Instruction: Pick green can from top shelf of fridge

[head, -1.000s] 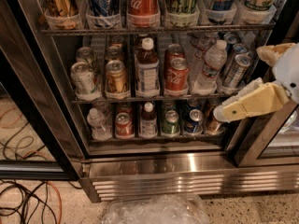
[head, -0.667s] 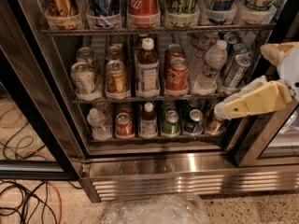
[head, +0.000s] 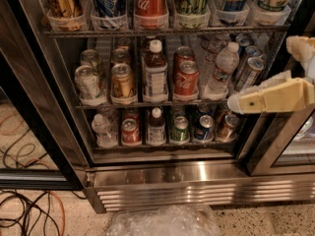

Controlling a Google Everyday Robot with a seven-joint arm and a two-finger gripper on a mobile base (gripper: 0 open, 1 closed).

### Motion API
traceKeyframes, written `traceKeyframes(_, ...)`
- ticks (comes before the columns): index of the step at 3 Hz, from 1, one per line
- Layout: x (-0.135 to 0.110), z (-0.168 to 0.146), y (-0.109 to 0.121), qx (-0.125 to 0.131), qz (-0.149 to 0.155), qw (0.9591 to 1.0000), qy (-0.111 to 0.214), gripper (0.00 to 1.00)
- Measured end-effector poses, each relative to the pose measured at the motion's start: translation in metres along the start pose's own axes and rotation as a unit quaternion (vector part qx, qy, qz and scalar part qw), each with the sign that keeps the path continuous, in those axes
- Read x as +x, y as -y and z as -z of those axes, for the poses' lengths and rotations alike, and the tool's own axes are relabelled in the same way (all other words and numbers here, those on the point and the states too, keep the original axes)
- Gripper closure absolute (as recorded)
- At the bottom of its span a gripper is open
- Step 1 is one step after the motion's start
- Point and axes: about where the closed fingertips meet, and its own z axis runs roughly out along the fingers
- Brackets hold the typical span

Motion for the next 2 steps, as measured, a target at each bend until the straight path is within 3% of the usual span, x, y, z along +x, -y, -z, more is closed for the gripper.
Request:
traceKeyframes(1, -0.017, 0.003, 0.002, 0.011, 0.001, 0.999, 0.042, 0.0)
traceKeyframes(2, -0.029, -0.007, -0.002, 0.025, -0.001, 0.9956, 0.09, 0.0)
